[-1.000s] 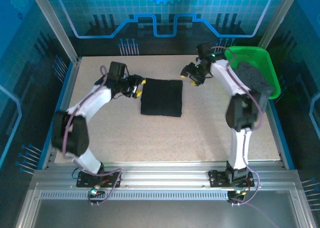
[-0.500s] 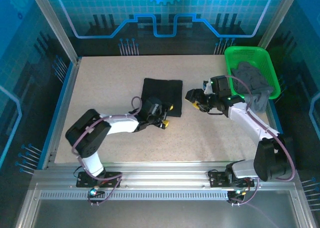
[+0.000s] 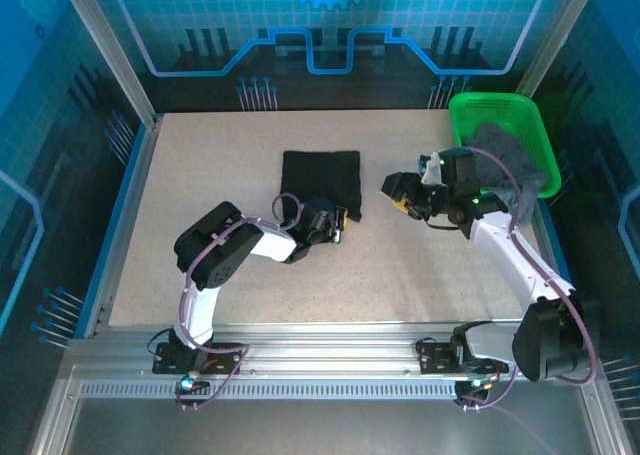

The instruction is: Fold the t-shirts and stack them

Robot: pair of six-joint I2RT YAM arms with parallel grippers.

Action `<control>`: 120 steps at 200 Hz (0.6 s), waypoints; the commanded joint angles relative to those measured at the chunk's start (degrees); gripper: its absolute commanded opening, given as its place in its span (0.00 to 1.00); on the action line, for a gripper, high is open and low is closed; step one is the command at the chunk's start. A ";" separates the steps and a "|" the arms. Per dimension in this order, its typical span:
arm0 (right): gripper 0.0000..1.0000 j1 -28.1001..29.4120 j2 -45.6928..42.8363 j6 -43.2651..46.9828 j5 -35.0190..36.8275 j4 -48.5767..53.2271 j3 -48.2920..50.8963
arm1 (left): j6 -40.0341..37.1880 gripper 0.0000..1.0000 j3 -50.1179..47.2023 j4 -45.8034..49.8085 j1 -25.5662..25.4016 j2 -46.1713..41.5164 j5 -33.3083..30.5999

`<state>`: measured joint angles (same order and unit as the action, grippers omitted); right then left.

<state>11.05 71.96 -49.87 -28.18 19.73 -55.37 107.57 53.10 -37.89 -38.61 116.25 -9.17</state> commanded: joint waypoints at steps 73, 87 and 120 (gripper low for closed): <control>0.59 -1.03 1.35 0.72 -1.96 -0.10 -1.04 | -25.92 0.00 -3.05 4.51 34.74 -6.16 23.71; 0.59 -0.80 2.07 0.69 -1.81 -0.26 -1.36 | -29.63 0.00 -1.37 6.30 39.58 -4.96 26.60; 0.58 -0.10 3.56 0.59 -1.52 -0.89 -1.75 | -37.24 0.00 7.46 11.00 48.48 1.18 33.57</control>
<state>10.70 74.46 -49.28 -28.97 19.97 -55.51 80.82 54.08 -31.79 5.45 113.84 16.19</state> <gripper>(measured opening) 0.587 0.074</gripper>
